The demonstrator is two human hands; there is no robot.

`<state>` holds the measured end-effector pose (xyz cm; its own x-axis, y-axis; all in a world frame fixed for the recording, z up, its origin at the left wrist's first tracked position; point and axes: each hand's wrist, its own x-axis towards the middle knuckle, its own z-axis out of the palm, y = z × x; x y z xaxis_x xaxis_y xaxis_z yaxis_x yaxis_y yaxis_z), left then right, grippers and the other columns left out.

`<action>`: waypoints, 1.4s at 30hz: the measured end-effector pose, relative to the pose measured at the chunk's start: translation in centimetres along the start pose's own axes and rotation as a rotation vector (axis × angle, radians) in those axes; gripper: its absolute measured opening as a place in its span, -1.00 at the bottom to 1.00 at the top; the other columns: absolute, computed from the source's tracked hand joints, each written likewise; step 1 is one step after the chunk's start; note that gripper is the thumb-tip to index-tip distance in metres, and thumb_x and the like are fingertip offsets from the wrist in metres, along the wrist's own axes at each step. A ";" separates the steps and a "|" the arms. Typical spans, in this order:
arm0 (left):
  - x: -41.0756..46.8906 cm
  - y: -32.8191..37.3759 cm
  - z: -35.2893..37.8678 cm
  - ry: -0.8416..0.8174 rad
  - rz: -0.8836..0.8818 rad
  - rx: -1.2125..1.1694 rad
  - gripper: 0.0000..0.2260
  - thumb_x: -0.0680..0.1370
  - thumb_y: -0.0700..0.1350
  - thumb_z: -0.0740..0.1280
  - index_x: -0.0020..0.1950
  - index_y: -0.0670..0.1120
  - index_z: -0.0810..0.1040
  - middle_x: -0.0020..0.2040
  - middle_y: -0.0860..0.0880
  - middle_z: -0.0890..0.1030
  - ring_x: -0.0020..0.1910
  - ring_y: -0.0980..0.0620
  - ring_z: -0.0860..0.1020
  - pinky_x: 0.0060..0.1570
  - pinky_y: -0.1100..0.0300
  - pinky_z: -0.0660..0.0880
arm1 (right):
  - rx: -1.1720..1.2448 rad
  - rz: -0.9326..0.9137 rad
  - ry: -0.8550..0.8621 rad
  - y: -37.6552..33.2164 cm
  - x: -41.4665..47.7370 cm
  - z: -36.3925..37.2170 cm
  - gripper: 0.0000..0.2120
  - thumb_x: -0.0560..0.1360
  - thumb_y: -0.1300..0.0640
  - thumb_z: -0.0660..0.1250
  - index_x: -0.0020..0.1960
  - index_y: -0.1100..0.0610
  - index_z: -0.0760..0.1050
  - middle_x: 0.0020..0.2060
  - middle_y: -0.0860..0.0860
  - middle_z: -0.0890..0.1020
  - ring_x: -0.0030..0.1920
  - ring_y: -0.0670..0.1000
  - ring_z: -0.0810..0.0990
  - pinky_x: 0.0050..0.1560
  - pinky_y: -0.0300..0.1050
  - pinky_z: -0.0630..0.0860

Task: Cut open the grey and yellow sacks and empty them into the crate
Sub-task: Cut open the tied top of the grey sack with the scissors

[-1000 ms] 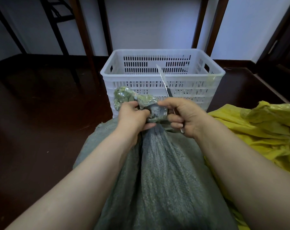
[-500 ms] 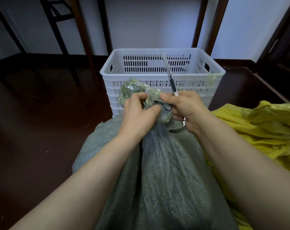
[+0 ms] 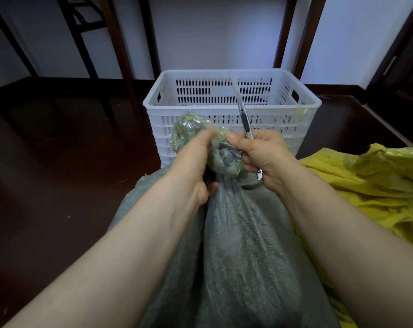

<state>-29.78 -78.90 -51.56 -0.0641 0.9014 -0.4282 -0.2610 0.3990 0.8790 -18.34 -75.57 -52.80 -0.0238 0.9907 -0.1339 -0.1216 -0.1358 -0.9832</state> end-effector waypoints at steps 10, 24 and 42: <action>1.3 -1.8 -0.2 0.070 0.239 0.072 -0.65 0.48 -0.36 0.35 0.27 -0.24 0.48 -0.05 -0.18 0.61 -0.49 0.08 0.52 -0.59 0.33 0.44 | 0.003 0.033 0.024 -0.5 -0.2 -0.5 -0.88 0.46 0.21 0.41 -0.11 0.26 0.51 -0.61 -0.04 0.49 -0.71 -0.18 0.22 -0.69 -0.37 0.13; 3.7 -1.4 -4.1 0.417 0.472 0.530 -0.71 0.39 -0.18 0.41 0.11 -0.12 0.61 -0.23 -0.06 0.62 -0.23 -0.10 0.59 -0.09 -0.06 0.59 | -0.815 0.042 -0.289 -6.0 -2.5 -2.2 -0.83 0.55 0.14 0.31 -0.13 0.22 0.59 -0.47 0.01 0.62 -0.56 -0.13 0.46 -0.57 -0.29 0.38; 3.8 -1.1 -4.6 0.433 0.509 0.552 -0.87 0.35 -0.16 0.47 -0.26 -0.06 0.53 -0.35 -0.08 0.50 -0.30 -0.02 0.45 -0.24 0.06 0.44 | -1.146 -0.086 -0.194 -5.5 -3.2 0.1 -0.74 0.56 0.10 0.30 -0.17 0.25 0.63 -0.42 0.03 0.63 -0.43 -0.01 0.45 -0.39 -0.22 0.38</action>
<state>-34.21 -76.70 -55.14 -0.4369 0.8938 0.1013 0.3965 0.0903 0.9136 -17.72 -77.99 -46.95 -0.2223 0.9652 -0.1376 0.8353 0.1157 -0.5374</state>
